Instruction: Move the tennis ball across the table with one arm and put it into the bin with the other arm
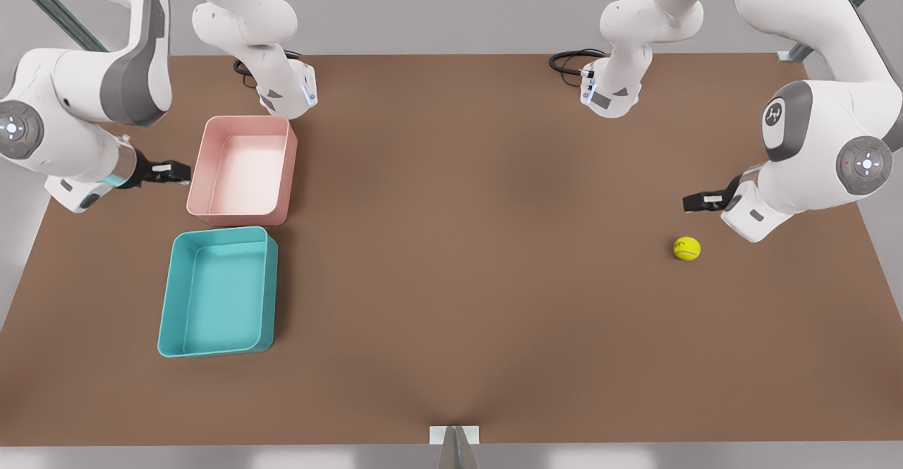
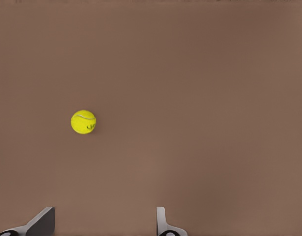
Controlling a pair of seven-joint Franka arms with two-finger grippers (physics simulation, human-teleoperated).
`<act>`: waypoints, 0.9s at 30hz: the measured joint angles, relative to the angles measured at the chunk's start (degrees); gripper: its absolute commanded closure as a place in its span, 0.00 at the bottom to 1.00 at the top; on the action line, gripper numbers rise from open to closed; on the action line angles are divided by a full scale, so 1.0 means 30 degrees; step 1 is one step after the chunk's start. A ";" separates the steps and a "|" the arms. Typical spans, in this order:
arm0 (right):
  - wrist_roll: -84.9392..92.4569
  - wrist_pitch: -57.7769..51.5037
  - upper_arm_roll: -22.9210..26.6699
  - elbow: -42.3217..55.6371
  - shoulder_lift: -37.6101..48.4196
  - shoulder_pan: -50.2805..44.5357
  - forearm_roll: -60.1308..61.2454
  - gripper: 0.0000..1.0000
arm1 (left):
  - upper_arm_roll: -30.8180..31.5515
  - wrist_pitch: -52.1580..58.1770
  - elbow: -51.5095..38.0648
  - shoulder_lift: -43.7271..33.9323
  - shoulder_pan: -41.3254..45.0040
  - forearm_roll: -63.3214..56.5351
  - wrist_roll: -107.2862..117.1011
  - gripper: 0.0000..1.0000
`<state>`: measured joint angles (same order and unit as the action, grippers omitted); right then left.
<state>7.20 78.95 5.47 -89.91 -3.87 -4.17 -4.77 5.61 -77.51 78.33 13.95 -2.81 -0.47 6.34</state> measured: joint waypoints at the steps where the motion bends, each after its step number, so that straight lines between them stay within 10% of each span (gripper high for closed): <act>1: 0.0046 0.0141 0.0004 -0.0004 -0.0034 -0.0050 0.0011 0.00 | 0.0000 -0.0031 0.0000 -0.0003 0.0001 0.0005 0.0025 0.00; 2: 0.0088 0.0249 0.0016 0.0020 -0.0070 -0.0097 0.0036 0.00 | -0.0017 -0.0055 0.0017 -0.0002 0.0011 0.0004 0.0039 0.16; 3: 0.0128 0.0331 0.0034 0.0060 -0.0095 -0.0137 0.0055 0.00 | -0.0314 -0.0098 0.0079 0.0056 0.0136 -0.0002 -0.0010 0.60; 4: 0.0168 0.0389 0.0057 0.0106 -0.0129 -0.0161 0.0059 0.00 | -0.0705 -0.0294 0.0356 0.0277 0.0112 -0.0039 -0.0190 0.79; 27: 0.0802 -0.0192 0.0480 0.2026 -0.1797 0.0076 0.0169 0.00 | -0.4615 -1.7464 1.1148 0.4605 -0.2506 -0.1098 -2.9733 0.79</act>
<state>9.60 78.37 6.90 -83.83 -9.26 -3.94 -4.26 -8.23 -129.90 111.78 27.77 -10.33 -3.76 -82.86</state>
